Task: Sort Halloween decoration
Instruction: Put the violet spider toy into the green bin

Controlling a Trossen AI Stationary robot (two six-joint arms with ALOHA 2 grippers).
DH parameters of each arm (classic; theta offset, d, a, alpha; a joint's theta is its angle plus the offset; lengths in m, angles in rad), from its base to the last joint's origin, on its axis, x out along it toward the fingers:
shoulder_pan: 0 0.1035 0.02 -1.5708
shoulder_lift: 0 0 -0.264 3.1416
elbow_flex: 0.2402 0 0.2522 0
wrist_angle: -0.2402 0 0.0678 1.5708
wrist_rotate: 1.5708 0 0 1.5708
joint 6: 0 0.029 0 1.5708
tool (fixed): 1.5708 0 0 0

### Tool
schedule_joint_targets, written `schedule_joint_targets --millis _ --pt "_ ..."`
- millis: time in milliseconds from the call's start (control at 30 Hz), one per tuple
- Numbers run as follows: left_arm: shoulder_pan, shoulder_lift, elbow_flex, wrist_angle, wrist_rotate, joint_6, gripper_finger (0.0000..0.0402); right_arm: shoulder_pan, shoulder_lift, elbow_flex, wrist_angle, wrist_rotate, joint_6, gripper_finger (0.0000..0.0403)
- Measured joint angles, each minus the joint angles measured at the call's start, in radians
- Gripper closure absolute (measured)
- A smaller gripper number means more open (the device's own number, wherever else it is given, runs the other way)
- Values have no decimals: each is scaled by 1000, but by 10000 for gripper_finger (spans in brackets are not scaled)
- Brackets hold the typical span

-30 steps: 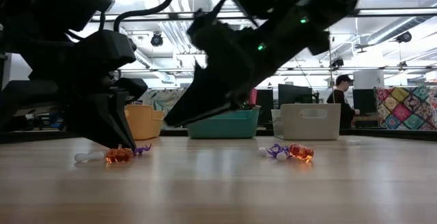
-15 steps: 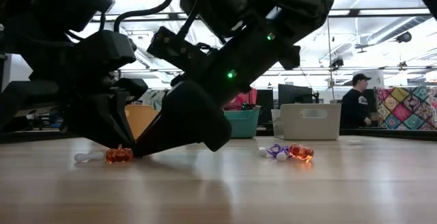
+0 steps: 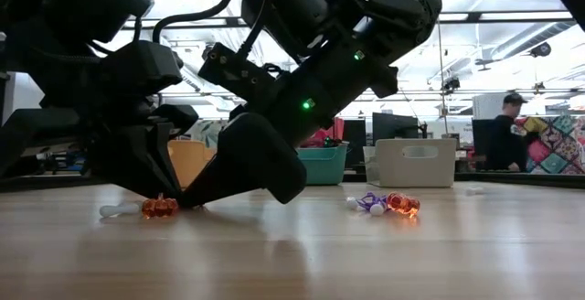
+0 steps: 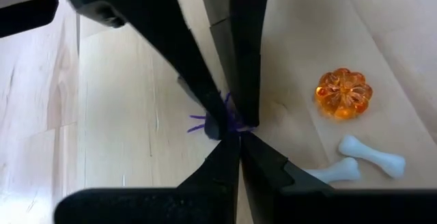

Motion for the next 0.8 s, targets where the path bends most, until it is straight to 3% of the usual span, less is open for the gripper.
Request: schedule_joint_targets --millis 100,467,800 --pt "0 -13 -2 -7 0 0 402 -1 0 0 0 -5 -2 389" --pt "0 -83 -3 -114 -40 -25 402 -4 -52 -5 -81 -20 17 392" --pt "0 -281 -2 -254 -87 -39 402 -46 -227 -5 -299 -26 60 394"
